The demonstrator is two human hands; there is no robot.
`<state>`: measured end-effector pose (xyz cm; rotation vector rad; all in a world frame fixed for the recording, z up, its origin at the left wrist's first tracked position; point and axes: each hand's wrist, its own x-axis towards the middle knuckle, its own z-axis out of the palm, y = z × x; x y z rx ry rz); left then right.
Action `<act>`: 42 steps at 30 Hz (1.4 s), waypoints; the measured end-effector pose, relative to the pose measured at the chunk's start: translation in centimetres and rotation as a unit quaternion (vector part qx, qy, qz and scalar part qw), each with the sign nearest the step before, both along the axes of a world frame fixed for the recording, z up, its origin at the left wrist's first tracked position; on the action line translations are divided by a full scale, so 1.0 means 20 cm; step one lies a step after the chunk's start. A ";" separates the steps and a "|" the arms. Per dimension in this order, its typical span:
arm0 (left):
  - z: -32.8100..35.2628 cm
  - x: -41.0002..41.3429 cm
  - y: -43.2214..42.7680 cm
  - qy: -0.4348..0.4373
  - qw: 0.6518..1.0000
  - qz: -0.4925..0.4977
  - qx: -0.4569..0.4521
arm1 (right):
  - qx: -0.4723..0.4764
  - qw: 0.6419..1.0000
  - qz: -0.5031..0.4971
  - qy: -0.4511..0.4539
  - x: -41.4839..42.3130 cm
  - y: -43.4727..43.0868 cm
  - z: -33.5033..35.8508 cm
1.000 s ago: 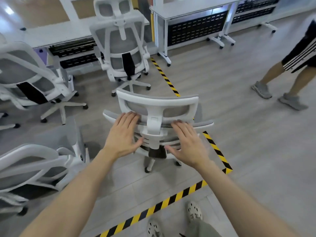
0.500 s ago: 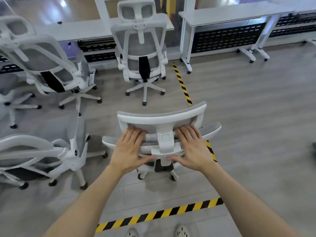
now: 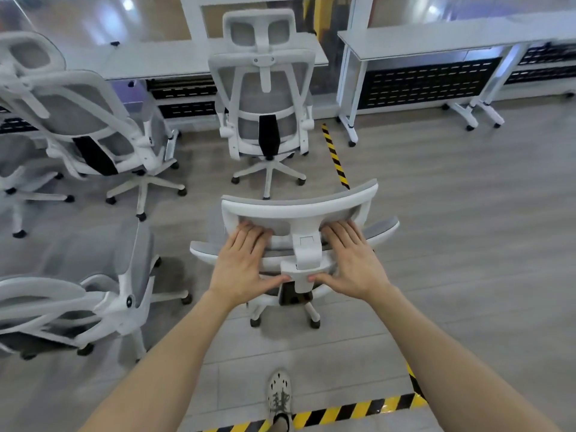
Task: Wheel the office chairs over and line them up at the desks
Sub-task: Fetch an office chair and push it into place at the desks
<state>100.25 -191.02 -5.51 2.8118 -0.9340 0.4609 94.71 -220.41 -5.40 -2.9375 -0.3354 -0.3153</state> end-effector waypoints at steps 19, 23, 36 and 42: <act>0.00 0.49 -0.07 0.005 0.999 0.035 0.034 | 0.005 0.999 0.021 0.029 0.54 -0.06 0.01; 0.01 0.48 -0.11 0.010 0.998 0.043 0.039 | 0.021 0.999 0.019 0.024 0.55 -0.09 0.01; 0.02 0.50 -0.05 0.002 0.999 0.032 0.000 | 0.042 0.999 0.006 0.005 0.53 -0.01 -0.02; 0.03 0.49 -0.05 0.025 0.998 0.040 0.029 | 0.011 0.999 -0.003 0.031 0.52 -0.01 0.01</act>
